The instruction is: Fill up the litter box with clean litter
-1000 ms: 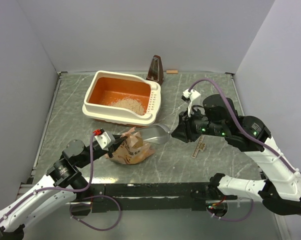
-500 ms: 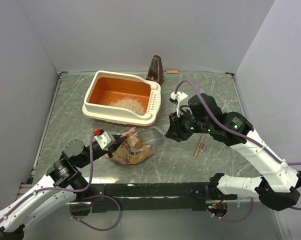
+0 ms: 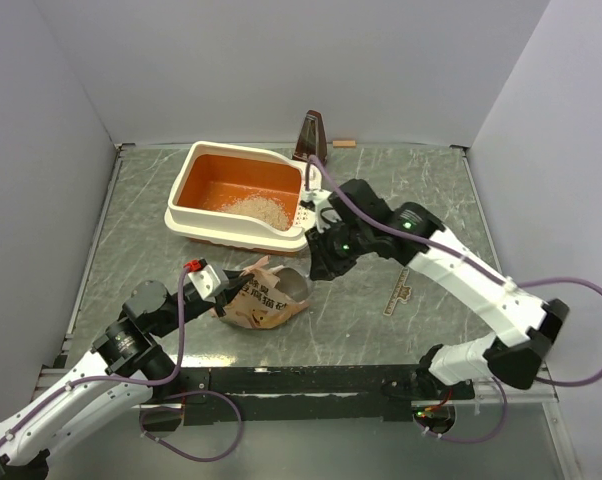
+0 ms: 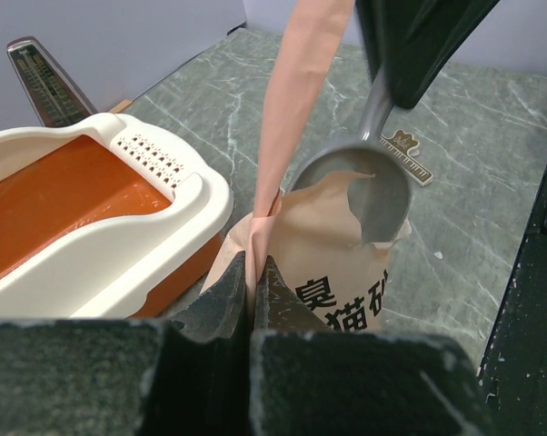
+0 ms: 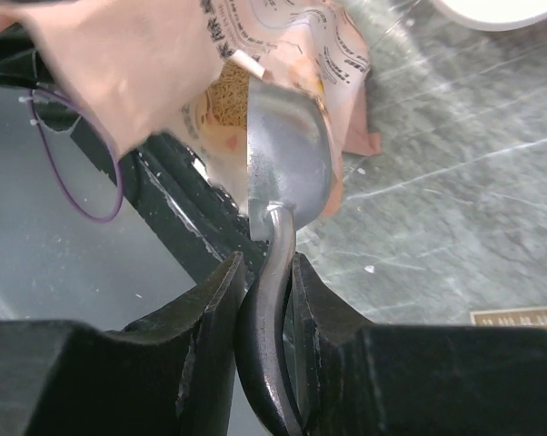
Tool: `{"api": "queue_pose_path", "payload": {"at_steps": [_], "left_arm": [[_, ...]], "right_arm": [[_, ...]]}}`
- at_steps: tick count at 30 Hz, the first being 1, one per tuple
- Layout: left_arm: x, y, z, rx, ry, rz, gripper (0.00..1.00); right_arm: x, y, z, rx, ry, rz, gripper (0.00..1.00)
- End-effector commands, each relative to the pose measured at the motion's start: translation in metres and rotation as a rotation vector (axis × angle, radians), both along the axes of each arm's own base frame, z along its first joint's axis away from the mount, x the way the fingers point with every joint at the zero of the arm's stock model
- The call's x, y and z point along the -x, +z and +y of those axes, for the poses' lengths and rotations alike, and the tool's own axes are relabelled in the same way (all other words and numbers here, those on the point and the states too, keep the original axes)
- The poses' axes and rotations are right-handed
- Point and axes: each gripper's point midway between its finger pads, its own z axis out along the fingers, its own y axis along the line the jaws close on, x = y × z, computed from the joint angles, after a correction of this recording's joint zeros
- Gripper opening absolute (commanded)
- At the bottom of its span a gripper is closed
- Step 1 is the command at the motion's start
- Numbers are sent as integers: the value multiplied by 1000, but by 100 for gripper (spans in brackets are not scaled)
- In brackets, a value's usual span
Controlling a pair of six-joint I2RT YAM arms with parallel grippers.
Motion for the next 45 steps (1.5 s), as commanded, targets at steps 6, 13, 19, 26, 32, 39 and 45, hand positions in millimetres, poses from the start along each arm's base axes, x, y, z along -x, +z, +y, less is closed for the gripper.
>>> {"api": "queue_pose_path", "payload": {"at_steps": [6,13,19,26,32,39,45], "left_arm": [[4,56,0,139,-15,-104,1],[4,57,2,144,-5,-114,1],[3,54,1,134,-3,-106,1],[2,54,2,135,3,-112,1],[1,52,2,125,5,-110,1],[0,51,4,119,18,-113,1],[-2,48,4,107,25,-107,1]], "right_arm": [[-6,-49,37,4,-52,209,0],[-11,-109,52,4,-131,309,0],[-3,-147,72,-59,-136,430,0],[10,-155,90,-199,-93,529,0],[12,-128,89,-335,-71,514,0],[16,-104,78,-496,-64,488,0],[20,-76,64,-590,-56,455,0]]}}
